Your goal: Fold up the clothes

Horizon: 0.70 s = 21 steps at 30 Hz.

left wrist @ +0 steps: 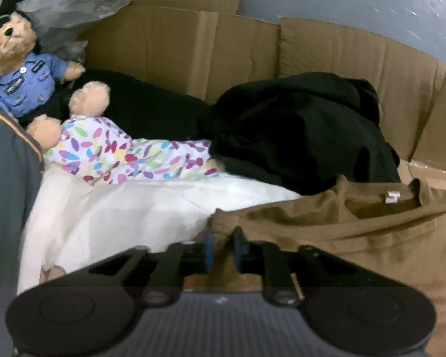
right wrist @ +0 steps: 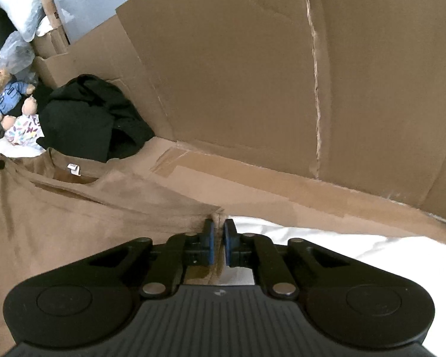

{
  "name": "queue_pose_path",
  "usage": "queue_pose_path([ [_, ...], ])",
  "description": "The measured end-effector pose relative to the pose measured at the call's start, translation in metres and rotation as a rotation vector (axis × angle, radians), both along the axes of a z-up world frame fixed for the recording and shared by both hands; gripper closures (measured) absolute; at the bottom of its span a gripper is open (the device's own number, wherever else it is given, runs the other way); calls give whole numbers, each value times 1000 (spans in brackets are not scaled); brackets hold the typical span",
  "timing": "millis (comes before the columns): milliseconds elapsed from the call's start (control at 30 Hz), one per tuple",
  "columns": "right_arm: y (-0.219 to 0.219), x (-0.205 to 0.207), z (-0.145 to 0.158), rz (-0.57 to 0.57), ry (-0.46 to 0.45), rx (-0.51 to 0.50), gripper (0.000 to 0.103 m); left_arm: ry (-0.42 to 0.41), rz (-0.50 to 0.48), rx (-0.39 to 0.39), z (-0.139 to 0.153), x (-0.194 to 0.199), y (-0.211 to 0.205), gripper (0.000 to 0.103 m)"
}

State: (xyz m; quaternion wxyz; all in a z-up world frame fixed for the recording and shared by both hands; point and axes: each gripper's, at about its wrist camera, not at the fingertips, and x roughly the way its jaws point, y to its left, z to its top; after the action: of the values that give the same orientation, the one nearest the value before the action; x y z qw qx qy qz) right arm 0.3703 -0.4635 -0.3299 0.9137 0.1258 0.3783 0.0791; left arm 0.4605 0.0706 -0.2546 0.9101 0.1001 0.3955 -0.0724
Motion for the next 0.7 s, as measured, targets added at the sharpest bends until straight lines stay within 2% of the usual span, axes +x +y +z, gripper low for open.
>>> queue_pose_path([
  [167,0,-12,10,-17,-20,-16,97,-16,32,0,10,-8,5,94],
  [433,-5,-21,22,-54,-21,-13,98,-39,94,-98,33,-32,27,98],
  [500,-7,-21,23,-66,-18,-16,98,-43,112,-125,38,-32,32,98],
  [700,-7,-12,28,-86,-1,-21,98,-32,128,-129,46,-11,33,98],
])
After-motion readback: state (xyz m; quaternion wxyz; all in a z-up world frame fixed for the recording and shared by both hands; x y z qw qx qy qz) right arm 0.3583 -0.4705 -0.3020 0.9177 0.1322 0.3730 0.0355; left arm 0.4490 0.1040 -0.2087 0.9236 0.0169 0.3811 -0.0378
